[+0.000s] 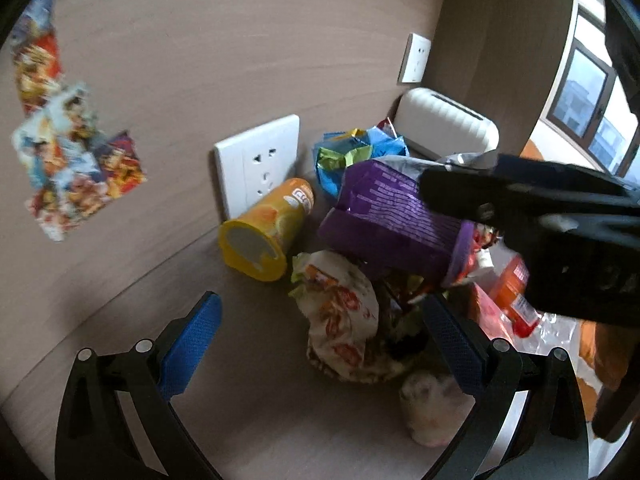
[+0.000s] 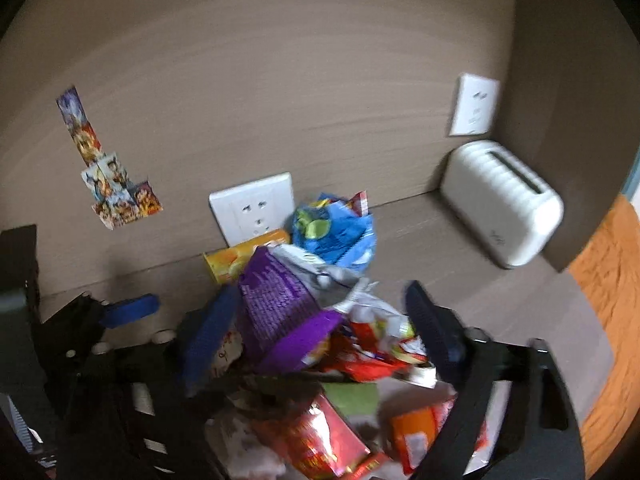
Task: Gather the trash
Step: 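Grasp the crumpled foil wrapper with left tool while right tool grasps purple chip bag, then carry both items down over the white bin and open both tools, then raise both tools back toward the trash pile on the desk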
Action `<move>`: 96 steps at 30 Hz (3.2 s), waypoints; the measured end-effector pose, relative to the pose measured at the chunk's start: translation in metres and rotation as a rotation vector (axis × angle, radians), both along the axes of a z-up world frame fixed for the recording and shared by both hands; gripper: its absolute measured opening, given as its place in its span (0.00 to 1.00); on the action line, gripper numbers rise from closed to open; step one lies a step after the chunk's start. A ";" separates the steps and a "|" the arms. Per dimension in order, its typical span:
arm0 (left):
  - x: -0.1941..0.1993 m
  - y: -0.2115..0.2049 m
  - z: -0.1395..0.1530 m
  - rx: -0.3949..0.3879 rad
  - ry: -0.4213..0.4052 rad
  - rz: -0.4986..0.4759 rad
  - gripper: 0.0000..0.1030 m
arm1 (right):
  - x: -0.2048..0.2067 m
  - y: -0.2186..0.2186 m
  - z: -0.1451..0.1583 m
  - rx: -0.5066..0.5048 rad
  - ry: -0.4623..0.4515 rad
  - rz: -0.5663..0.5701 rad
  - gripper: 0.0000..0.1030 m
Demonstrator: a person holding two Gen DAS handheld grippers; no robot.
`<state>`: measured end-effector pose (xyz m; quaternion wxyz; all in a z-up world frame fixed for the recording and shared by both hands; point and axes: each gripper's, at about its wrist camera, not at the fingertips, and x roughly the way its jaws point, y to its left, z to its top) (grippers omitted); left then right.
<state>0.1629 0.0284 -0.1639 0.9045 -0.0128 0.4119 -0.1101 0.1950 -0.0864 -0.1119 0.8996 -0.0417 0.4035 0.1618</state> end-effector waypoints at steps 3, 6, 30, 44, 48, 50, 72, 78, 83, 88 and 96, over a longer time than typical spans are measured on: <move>0.012 -0.001 -0.010 -0.018 0.027 -0.020 0.87 | 0.007 0.006 -0.015 0.008 0.056 0.034 0.47; 0.021 -0.005 -0.020 -0.029 0.054 -0.036 0.61 | 0.005 0.008 -0.019 0.000 0.039 0.047 0.30; -0.066 -0.016 0.087 -0.051 -0.108 -0.052 0.45 | -0.071 -0.117 0.079 0.337 -0.139 -0.077 0.12; -0.138 -0.221 0.068 -0.074 -0.018 -0.604 0.45 | -0.184 -0.278 0.039 0.181 -0.069 -0.454 0.12; -0.155 -0.282 0.037 -0.045 0.043 -0.748 0.45 | -0.211 -0.318 0.017 0.171 0.000 -0.557 0.12; -0.162 -0.306 0.020 -0.027 0.060 -0.797 0.45 | -0.224 -0.339 -0.001 0.166 0.045 -0.608 0.12; -0.156 -0.440 -0.344 0.104 0.544 -0.850 0.50 | -0.235 -0.435 -0.365 0.301 0.530 -0.857 0.13; -0.158 -0.451 -0.425 0.143 0.576 -0.814 0.95 | -0.232 -0.444 -0.447 0.267 0.581 -0.855 0.81; -0.157 -0.440 -0.452 0.173 0.585 -0.765 0.95 | -0.235 -0.448 -0.478 0.253 0.637 -0.832 0.90; -0.157 -0.437 -0.444 0.178 0.578 -0.750 0.95 | -0.235 -0.440 -0.461 0.231 0.624 -0.806 0.90; -0.151 -0.436 -0.360 0.116 0.522 -0.718 0.95 | -0.234 -0.435 -0.384 0.252 0.548 -0.804 0.91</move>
